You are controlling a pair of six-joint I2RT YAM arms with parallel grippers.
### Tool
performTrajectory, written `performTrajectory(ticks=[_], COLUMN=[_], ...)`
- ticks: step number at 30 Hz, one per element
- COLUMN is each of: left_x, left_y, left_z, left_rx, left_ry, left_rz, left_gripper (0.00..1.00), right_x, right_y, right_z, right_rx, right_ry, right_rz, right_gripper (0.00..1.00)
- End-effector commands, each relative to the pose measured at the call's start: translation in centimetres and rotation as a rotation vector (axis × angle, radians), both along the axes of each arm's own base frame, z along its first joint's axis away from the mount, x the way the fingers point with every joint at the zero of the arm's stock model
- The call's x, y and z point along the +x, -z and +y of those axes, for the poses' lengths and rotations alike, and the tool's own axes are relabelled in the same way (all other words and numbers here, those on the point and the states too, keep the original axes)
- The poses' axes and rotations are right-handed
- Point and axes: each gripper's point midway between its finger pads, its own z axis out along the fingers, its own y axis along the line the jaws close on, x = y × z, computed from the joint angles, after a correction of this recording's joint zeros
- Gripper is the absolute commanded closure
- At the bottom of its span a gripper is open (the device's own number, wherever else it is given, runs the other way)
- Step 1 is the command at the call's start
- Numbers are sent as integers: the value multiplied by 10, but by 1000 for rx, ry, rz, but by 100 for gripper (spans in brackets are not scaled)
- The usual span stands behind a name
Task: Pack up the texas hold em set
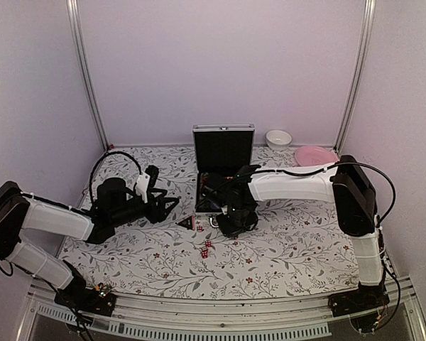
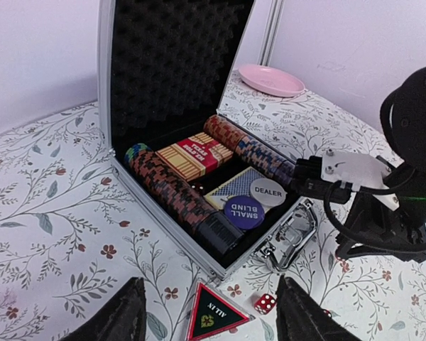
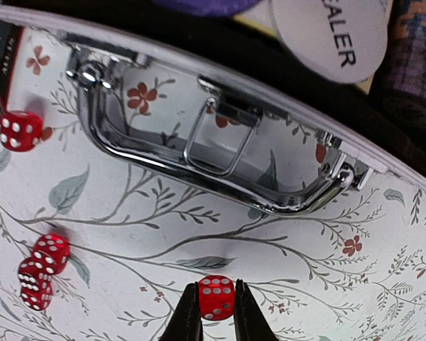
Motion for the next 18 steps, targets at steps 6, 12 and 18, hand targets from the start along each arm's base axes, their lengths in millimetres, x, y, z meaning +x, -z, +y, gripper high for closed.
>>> performTrajectory(ticks=[6,12,18], left_x=[5,7,9], left_y=[-12,-16,-19], left_z=[25,44,51], left_rx=[-56,-69,-65], left_ry=[-101,-168,-196], left_rz=[-46,-58,-68], left_gripper=[38,37,37], right_x=[53,100,137], right_y=[-48,-61,-61], right_z=[15,22,34], right_rx=[132,218,237], right_ry=[113,170,146], right_rz=[-108,-193,-255], right_gripper=[87,87,86])
